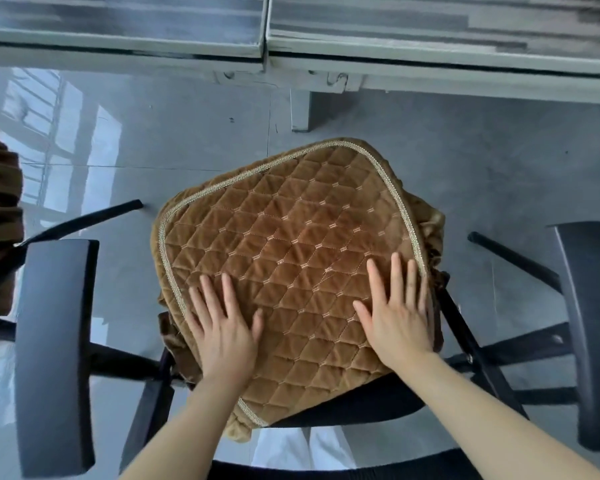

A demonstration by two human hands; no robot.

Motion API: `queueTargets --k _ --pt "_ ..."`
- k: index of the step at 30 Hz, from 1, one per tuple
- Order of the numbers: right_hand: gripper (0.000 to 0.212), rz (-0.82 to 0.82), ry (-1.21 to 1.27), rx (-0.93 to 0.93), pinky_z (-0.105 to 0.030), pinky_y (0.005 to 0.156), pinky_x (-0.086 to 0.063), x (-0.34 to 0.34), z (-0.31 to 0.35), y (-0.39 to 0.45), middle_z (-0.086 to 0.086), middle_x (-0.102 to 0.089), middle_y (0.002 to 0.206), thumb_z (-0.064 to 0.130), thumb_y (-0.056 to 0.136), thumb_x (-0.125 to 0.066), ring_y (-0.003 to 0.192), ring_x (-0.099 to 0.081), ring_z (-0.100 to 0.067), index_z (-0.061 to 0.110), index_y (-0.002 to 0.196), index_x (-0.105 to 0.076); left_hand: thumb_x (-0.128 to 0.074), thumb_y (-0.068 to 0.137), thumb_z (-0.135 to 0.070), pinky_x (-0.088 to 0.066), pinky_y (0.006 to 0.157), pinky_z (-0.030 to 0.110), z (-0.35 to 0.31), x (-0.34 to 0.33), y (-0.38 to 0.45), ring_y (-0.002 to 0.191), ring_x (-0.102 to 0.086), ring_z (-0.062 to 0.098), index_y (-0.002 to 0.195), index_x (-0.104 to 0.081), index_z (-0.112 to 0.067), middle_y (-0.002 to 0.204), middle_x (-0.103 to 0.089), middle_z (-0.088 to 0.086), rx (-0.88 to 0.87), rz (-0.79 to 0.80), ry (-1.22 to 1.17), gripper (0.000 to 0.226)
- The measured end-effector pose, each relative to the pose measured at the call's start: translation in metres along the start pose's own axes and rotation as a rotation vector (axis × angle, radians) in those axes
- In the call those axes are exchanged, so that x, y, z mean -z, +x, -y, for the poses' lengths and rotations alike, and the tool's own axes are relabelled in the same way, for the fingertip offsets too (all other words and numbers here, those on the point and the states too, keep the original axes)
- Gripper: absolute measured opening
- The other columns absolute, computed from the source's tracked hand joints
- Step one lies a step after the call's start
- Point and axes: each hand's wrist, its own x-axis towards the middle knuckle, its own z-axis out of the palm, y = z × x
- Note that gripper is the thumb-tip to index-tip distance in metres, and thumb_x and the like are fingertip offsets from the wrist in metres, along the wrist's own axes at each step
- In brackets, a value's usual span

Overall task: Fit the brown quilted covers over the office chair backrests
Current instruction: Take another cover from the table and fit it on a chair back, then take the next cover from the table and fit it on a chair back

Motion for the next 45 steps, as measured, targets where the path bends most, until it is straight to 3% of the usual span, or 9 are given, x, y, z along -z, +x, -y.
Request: queueTargets --k 5,8,15,22,25,28,34,41,45 --pt "0.076 0.078 -0.034 0.009 -0.061 0.114 -0.017 -0.016 -0.001 -0.014 -0.022 -0.002 0.160 0.060 0.091 -0.022 0.146 -0.006 -0.045 0.020 0.154 -0.008 -0.021 0.086 -0.069 -0.023 0.111 0.065 0.003 -0.017 -0.030 0.145 -0.012 0.048 0.154 -0.015 -0.005 0.159 -0.012 0.026 -0.129 0.145 0.163 0.093" --pt "0.078 0.082 -0.028 0.027 -0.062 0.114 -0.016 -0.018 0.000 -0.004 -0.023 0.002 0.159 0.059 0.091 -0.031 0.145 -0.004 -0.046 0.020 0.154 -0.007 -0.011 0.086 -0.074 -0.014 0.117 0.059 0.004 -0.012 -0.018 0.147 0.005 0.045 0.155 0.007 -0.011 0.161 0.009 0.022 -0.141 0.203 0.177 0.095" --pt "0.076 0.225 -0.044 0.042 -0.054 0.117 -0.010 0.008 0.002 -0.006 -0.016 0.015 0.160 0.053 0.096 -0.032 0.146 0.008 -0.041 0.026 0.152 0.011 -0.038 0.094 -0.059 -0.010 0.118 0.056 0.001 0.013 -0.017 0.148 0.011 0.041 0.155 0.010 -0.017 0.161 0.016 0.016 -0.112 0.329 0.176 0.089" --pt "0.063 0.276 0.236 0.031 -0.042 0.119 -0.019 0.103 0.002 -0.075 -0.010 -0.020 0.159 0.035 0.100 -0.039 0.148 -0.010 -0.029 0.012 0.152 -0.013 -0.044 0.098 -0.033 -0.025 0.117 0.050 -0.014 0.097 -0.055 0.147 -0.020 0.033 0.156 -0.012 -0.014 0.162 -0.016 0.009 -0.124 0.434 -0.021 0.069" --pt "0.059 0.207 0.395 0.009 -0.038 0.116 -0.027 0.153 -0.002 -0.130 -0.005 -0.029 0.155 0.036 0.100 -0.039 0.145 -0.022 -0.023 0.014 0.151 -0.021 -0.046 0.096 -0.030 -0.054 0.092 0.042 -0.032 0.143 -0.098 0.095 -0.066 0.017 0.152 -0.028 -0.018 0.144 -0.049 0.008 -0.188 0.470 -0.144 0.060" --pt "0.055 0.111 0.544 -0.042 -0.037 0.113 -0.032 0.190 -0.011 -0.182 0.000 -0.034 0.152 0.037 0.099 -0.041 0.140 -0.032 -0.017 0.018 0.149 -0.027 -0.048 0.098 -0.029 -0.052 0.061 0.026 -0.053 0.185 -0.143 0.055 -0.050 0.005 0.147 -0.037 -0.023 0.129 -0.060 0.004 -0.220 0.479 -0.318 0.050" --pt "0.047 -0.015 0.751 -0.201 -0.030 0.108 -0.030 0.242 -0.063 -0.278 0.001 -0.041 0.146 0.033 0.100 -0.042 0.135 -0.039 -0.016 0.017 0.144 -0.035 -0.053 0.097 -0.025 -0.047 0.096 0.025 -0.101 0.236 -0.236 0.110 -0.061 0.007 0.125 -0.061 -0.023 0.120 -0.067 -0.008 -0.258 0.371 -0.597 0.030" --pt "0.037 -0.084 0.820 -0.277 -0.027 0.100 -0.034 0.259 -0.156 -0.370 0.005 -0.053 0.133 0.030 0.099 -0.044 0.126 -0.046 -0.017 0.018 0.134 -0.045 -0.052 0.097 -0.020 -0.046 0.061 0.012 -0.174 0.237 -0.336 0.076 -0.065 0.013 0.105 -0.066 -0.027 0.093 -0.073 -0.014 -0.249 0.274 -0.744 0.017" --pt "0.037 -0.082 0.856 -0.280 -0.021 0.093 -0.032 0.262 -0.219 -0.408 0.006 -0.054 0.130 0.030 0.100 -0.043 0.123 -0.047 -0.015 0.018 0.134 -0.046 -0.052 0.098 -0.019 -0.051 0.068 0.023 -0.231 0.226 -0.390 0.077 -0.068 0.015 0.102 -0.066 -0.026 0.086 -0.073 -0.013 -0.221 0.222 -0.764 0.016"
